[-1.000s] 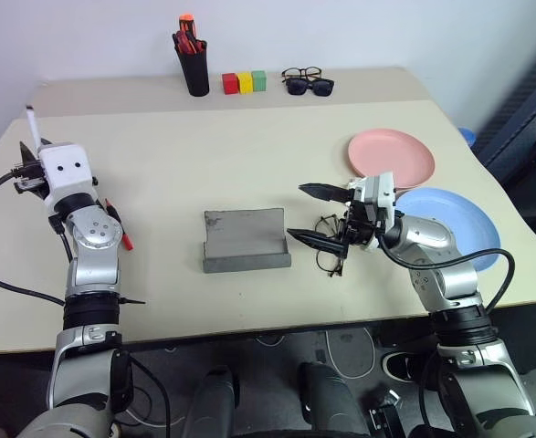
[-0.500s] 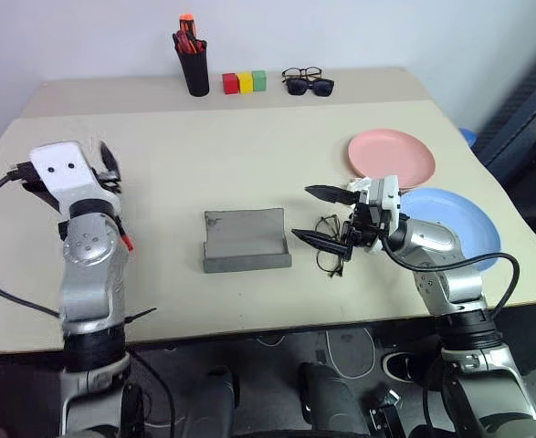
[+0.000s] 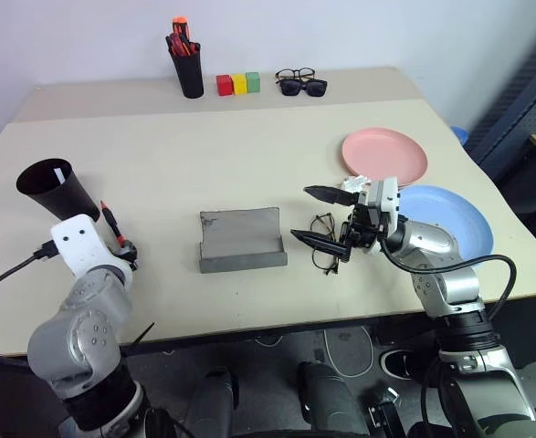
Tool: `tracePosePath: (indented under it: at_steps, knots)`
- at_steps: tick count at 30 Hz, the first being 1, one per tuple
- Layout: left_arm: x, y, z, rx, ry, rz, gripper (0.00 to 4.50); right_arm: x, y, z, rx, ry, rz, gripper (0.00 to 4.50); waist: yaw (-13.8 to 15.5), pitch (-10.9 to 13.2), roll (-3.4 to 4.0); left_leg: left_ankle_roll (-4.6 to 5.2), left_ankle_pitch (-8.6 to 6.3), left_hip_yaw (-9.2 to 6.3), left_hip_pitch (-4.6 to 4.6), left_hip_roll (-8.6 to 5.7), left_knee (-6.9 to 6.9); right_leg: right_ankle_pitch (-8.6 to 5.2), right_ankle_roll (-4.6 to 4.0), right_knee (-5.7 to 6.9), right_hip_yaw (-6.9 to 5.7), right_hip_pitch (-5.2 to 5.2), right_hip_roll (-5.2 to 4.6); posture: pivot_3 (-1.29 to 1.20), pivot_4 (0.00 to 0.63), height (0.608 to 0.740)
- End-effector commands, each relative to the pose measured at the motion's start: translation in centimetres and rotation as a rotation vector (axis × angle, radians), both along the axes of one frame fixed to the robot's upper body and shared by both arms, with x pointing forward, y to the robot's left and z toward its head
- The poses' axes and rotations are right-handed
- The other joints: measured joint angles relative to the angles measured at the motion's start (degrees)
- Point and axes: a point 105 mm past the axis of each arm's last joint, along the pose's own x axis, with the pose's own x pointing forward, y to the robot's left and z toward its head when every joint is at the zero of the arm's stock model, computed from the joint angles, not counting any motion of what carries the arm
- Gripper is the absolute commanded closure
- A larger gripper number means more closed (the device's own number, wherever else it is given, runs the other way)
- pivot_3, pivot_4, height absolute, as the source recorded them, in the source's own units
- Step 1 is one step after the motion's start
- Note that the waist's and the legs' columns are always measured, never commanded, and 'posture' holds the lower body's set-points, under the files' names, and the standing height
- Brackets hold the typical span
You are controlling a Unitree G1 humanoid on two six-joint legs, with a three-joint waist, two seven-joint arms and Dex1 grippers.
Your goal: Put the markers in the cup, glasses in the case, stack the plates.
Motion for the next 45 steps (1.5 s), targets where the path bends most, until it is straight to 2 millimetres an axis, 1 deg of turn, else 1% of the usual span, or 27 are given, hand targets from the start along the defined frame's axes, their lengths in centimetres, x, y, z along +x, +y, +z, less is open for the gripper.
tracePosePath:
  at_steps: [1, 4, 7, 10, 14, 16, 19, 25, 28, 31, 34, 35, 36, 39, 41, 44, 45]
  knots:
    - [0.8, 1.2, 0.3, 0.026, -0.013, 0.061, 1.32, 0.0, 0.1, 0.7, 0.008, -0.037, 0.001, 0.02, 0.0, 0.0, 0.0, 0.0, 0.0, 0.0, 0.0, 0.0, 0.0, 0.0, -0.01, -0.01, 0.0, 0.0, 0.0, 0.0, 0.15, 0.74]
    - [1.4, 1.5, -0.1, 0.014, 0.0, 0.09, 1.32, 0.0, 0.0, 0.8, 0.008, -0.041, -0.004, 0.02, 0.01, 0.0, 0.0, -0.01, 0.0, 0.0, -0.03, 0.0, -0.04, 0.12, -0.19, -0.08, 0.0, -0.01, 0.0, 0.0, 0.15, 0.74]
    - [2.6, 1.2, -0.6, -0.006, 0.007, 0.099, 1.32, 0.0, -0.2, 0.9, 0.006, -0.046, -0.013, 0.02, 0.15, 0.0, 0.0, -0.01, 0.0, -0.01, -0.06, 0.0, -0.09, 0.13, -0.17, -0.08, 0.0, -0.04, 0.0, 0.0, 0.15, 0.74]
    - [4.1, 0.5, -0.4, -0.012, -0.006, 0.083, 1.32, 0.0, -0.4, 1.0, 0.006, -0.054, -0.026, 0.02, 0.21, 0.0, 0.0, -0.01, 0.0, 0.0, -0.06, 0.0, -0.08, 0.13, -0.16, -0.1, 0.0, -0.03, 0.0, 0.0, 0.15, 0.74]
    - [5.1, 0.4, 0.3, -0.026, -0.022, 0.078, 1.32, -0.1, -0.7, 1.2, 0.01, -0.061, -0.044, 0.02, 0.11, 0.0, -0.01, -0.02, 0.01, 0.0, -0.07, -0.01, -0.08, 0.13, -0.15, -0.11, 0.0, -0.04, 0.0, 0.0, 0.15, 0.74]
    - [5.5, 0.6, 0.2, -0.045, -0.011, 0.091, 1.32, -0.1, -0.7, 1.2, 0.01, -0.061, -0.05, 0.02, 0.07, 0.0, -0.01, -0.02, 0.01, 0.0, -0.07, -0.01, -0.11, 0.22, 0.02, -0.11, -0.01, -0.05, 0.0, 0.0, 0.15, 0.74]
    - [6.0, 1.3, 0.3, -0.049, -0.009, 0.122, 1.32, -0.2, -0.7, 1.0, 0.011, -0.06, -0.055, 0.02, 0.02, 0.0, -0.01, -0.02, 0.01, 0.0, -0.07, 0.0, -0.13, 0.23, 0.04, -0.11, -0.01, -0.06, 0.0, 0.0, 0.15, 0.74]
    - [6.2, 2.8, 0.0, -0.043, 0.04, 0.204, 1.32, -0.3, -0.9, 1.0, 0.012, -0.058, -0.071, 0.02, 0.0, 0.0, -0.01, -0.02, 0.01, 0.0, -0.07, -0.01, -0.14, 0.24, 0.08, -0.1, -0.01, -0.08, 0.0, 0.0, 0.15, 0.74]
    - [6.2, 3.3, -0.5, -0.043, 0.066, 0.228, 1.32, -0.4, -1.0, 0.9, 0.011, -0.056, -0.076, 0.02, 0.01, 0.0, 0.0, -0.03, 0.01, 0.0, -0.07, 0.0, -0.13, 0.24, 0.08, -0.11, -0.01, -0.07, 0.0, 0.0, 0.15, 0.74]
    - [6.3, 3.0, -1.3, -0.065, 0.089, 0.218, 2.11, -0.5, -1.1, 0.9, 0.01, -0.054, -0.083, 0.02, -0.02, 0.0, 0.0, -0.03, 0.01, 0.0, -0.05, 0.0, -0.14, 0.24, 0.08, -0.09, -0.01, -0.07, 0.0, 0.0, 0.15, 0.74]
    - [6.5, 2.7, -1.6, -0.073, 0.099, 0.197, 3.64, -0.6, -1.2, 0.9, 0.008, -0.055, -0.087, 0.02, -0.01, -0.01, 0.01, -0.05, 0.02, 0.0, -0.03, -0.01, -0.14, 0.24, 0.08, -0.07, -0.01, -0.07, 0.0, 0.0, 0.15, 0.74]
    - [6.6, 2.6, -1.6, -0.081, 0.099, 0.186, 4.1, -0.6, -1.2, 0.9, 0.008, -0.055, -0.088, 0.02, 0.0, -0.01, 0.02, -0.06, 0.03, 0.0, -0.03, 0.0, -0.13, 0.24, 0.09, -0.07, -0.01, -0.07, 0.0, 0.0, 0.15, 0.74]
    - [6.7, 2.6, -1.6, -0.089, 0.102, 0.181, 4.44, -0.7, -1.2, 0.9, 0.007, -0.055, -0.089, 0.02, 0.0, -0.01, 0.02, -0.07, 0.04, 0.0, -0.03, -0.01, -0.13, 0.24, 0.08, -0.06, -0.01, -0.06, 0.0, 0.0, 0.15, 0.74]
    - [7.0, 2.2, -1.6, -0.111, 0.091, 0.155, 4.44, -0.8, -1.3, 0.8, 0.006, -0.053, -0.091, 0.02, 0.0, -0.02, 0.03, -0.09, 0.05, 0.0, -0.01, -0.01, -0.13, 0.23, 0.1, -0.05, -0.01, -0.05, 0.0, 0.0, 0.15, 0.74]
    - [7.0, 1.5, -1.7, -0.127, 0.095, 0.103, 4.44, -0.8, -1.4, 0.8, 0.005, -0.051, -0.095, 0.02, 0.05, -0.02, 0.03, -0.12, 0.07, 0.0, 0.0, 0.0, -0.13, 0.14, 0.25, -0.04, -0.01, -0.04, 0.0, 0.0, 0.15, 0.74]
    - [7.0, -0.5, -1.5, -0.134, 0.089, -0.025, 4.44, -0.7, -1.5, 0.7, 0.003, -0.051, -0.101, 0.02, 0.21, -0.02, 0.03, -0.14, 0.08, 0.0, 0.0, -0.01, -0.12, 0.13, 0.25, -0.05, -0.01, -0.01, 0.0, 0.0, 0.15, 0.74]
    - [7.1, -1.8, -0.9, -0.128, 0.064, -0.113, 4.44, -0.7, -1.5, 0.7, 0.003, -0.051, -0.103, 0.02, 0.27, -0.02, 0.03, -0.14, 0.08, 0.0, -0.01, -0.03, -0.12, 0.14, 0.24, -0.06, -0.01, 0.0, -0.02, 0.0, 0.15, 0.74]
